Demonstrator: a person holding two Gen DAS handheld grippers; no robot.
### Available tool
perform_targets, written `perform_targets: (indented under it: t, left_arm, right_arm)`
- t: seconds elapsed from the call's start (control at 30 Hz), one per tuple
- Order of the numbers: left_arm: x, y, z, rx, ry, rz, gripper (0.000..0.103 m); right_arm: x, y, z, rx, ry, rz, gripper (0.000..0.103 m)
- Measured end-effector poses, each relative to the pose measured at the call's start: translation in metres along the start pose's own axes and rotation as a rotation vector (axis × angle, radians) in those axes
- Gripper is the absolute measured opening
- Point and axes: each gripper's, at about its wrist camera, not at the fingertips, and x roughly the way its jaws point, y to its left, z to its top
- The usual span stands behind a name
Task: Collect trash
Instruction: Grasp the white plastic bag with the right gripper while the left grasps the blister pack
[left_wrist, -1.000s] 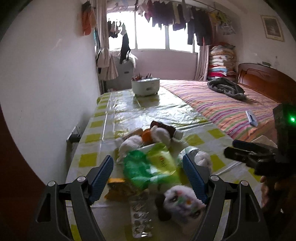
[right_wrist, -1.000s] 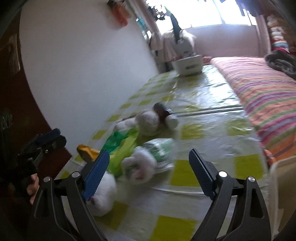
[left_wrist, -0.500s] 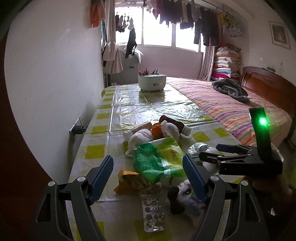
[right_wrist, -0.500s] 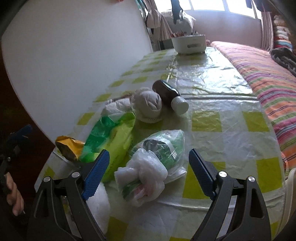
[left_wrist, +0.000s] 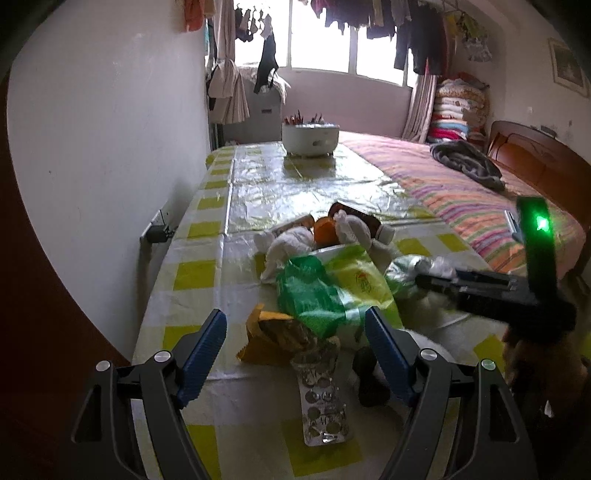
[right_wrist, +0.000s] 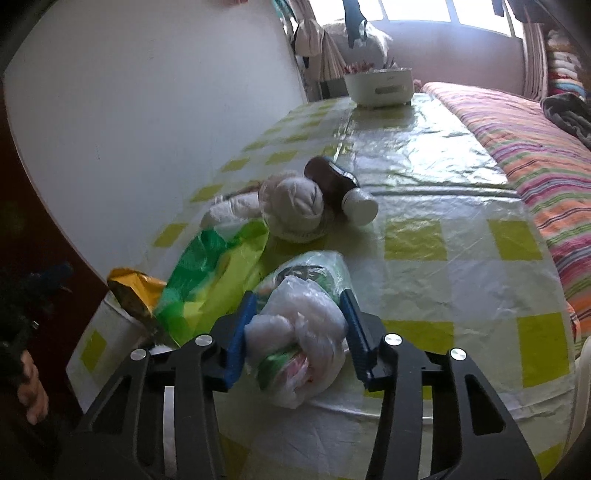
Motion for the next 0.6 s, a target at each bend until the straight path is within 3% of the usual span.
perform_targets:
  t: [0.3,0.6]
  left_arm:
    - [0.017,-0.017,-0.025,0.094,0.151,-0.073,0.075]
    - [0.042,-0.026,-0.04,0.106,0.27,-0.052,0.075]
  right_arm:
    - [-0.015,-0.006,-0.005,0.012,-0.04,0.016,0.044]
    - [-0.022,-0.01,-0.004,0.026,-0.061,0.033,0.044]
